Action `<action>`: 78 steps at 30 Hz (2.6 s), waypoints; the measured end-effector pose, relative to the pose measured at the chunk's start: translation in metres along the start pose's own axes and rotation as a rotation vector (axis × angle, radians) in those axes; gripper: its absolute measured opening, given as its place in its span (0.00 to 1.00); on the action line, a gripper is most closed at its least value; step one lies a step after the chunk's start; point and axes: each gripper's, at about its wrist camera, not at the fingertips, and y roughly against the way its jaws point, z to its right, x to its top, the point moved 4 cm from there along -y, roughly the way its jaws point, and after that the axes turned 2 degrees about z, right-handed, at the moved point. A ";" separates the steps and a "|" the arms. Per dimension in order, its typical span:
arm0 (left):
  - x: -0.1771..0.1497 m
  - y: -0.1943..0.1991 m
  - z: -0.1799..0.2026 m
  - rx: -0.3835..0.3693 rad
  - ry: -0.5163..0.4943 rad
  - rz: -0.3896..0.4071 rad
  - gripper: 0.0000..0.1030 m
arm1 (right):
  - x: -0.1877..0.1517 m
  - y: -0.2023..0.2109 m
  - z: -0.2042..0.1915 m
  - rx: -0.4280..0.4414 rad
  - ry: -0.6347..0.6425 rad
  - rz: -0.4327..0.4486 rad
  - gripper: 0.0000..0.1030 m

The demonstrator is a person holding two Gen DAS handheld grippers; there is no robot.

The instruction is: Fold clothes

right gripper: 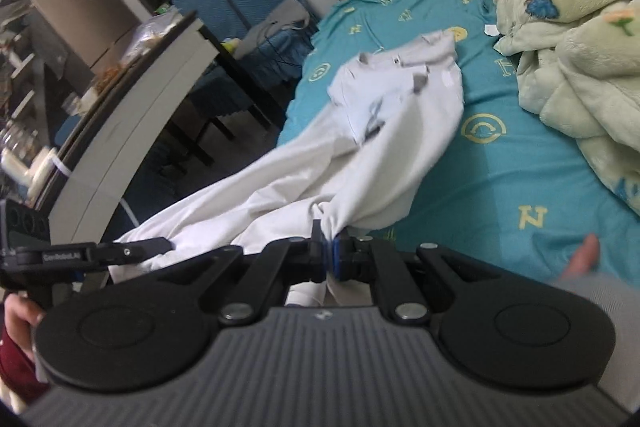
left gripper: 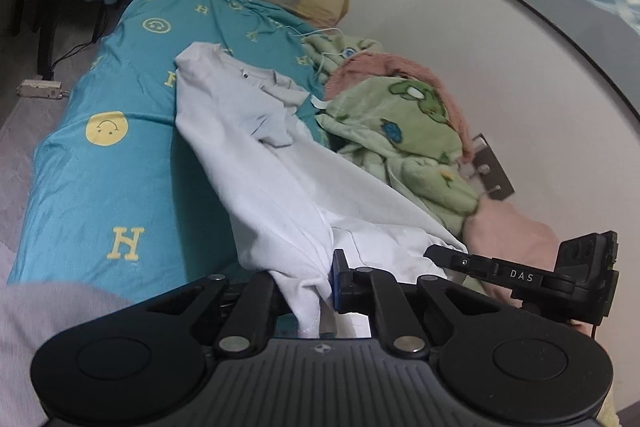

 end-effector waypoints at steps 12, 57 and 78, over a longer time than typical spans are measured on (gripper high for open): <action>0.059 -0.037 -0.015 0.022 -0.047 0.072 0.10 | 0.047 -0.035 0.013 0.004 -0.013 0.083 0.06; 0.044 -0.214 -0.125 0.167 0.231 -0.020 0.93 | 0.048 -0.185 0.091 -0.192 -0.203 0.055 0.66; 0.012 -0.242 -0.194 0.102 0.751 0.019 0.78 | -0.040 -0.211 0.144 -0.070 -0.921 -0.077 0.66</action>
